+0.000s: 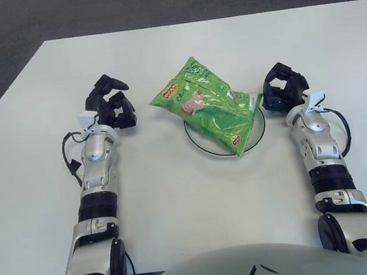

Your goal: Put the snack into the plate.

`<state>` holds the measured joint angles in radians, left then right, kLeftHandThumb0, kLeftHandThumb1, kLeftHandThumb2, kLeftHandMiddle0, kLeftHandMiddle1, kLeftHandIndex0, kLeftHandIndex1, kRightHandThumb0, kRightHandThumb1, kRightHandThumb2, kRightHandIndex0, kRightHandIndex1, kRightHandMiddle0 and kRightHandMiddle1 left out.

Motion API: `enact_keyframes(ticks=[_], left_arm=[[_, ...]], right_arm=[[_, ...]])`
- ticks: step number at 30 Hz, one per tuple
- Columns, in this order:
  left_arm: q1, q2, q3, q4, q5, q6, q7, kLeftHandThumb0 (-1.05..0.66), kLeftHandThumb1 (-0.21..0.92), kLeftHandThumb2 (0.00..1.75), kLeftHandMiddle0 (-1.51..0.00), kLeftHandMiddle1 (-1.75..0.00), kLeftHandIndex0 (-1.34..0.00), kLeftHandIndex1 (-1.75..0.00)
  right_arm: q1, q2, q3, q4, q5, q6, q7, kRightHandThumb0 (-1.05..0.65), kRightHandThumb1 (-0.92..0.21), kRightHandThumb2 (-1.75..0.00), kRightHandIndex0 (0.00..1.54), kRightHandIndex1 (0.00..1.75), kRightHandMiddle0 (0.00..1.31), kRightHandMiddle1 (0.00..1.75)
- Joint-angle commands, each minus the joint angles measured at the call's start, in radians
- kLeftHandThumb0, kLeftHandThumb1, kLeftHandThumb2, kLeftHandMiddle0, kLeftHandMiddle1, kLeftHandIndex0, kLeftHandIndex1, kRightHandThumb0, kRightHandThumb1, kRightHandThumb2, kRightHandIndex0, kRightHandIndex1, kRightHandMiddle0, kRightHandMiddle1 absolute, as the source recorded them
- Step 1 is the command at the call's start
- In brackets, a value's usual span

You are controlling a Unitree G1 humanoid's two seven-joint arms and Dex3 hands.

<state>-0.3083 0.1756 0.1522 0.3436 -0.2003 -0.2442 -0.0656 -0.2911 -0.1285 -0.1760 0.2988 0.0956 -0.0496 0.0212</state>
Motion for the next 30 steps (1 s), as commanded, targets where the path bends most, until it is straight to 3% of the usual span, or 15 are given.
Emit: enact_keyframes(ticks=[1, 18, 30], left_arm=[[0.069, -0.024, -0.003, -0.011, 0.003, 0.046, -0.002, -0.50, 0.26, 1.39, -1.33, -1.75, -0.67, -1.74], [0.148, -0.074, -0.023, -0.103, 0.053, 0.150, 0.043, -0.51, 0.25, 1.40, -1.35, -1.75, -0.67, -1.75], [0.176, -0.102, -0.053, -0.159, 0.088, 0.167, 0.068, -0.51, 0.25, 1.40, -1.34, -1.75, -0.67, -1.75]], right_arm=[[0.079, 0.018, 0.000, 0.037, 0.008, 0.031, 0.002, -0.51, -0.26, -1.39, 1.31, 1.75, 0.66, 1.75], [0.084, 0.017, -0.001, 0.026, 0.013, 0.042, 0.008, -0.50, -0.26, -1.38, 1.30, 1.75, 0.66, 1.75], [0.078, 0.015, 0.001, 0.035, 0.009, 0.033, 0.009, -0.50, -0.26, -1.38, 1.31, 1.75, 0.66, 1.75]])
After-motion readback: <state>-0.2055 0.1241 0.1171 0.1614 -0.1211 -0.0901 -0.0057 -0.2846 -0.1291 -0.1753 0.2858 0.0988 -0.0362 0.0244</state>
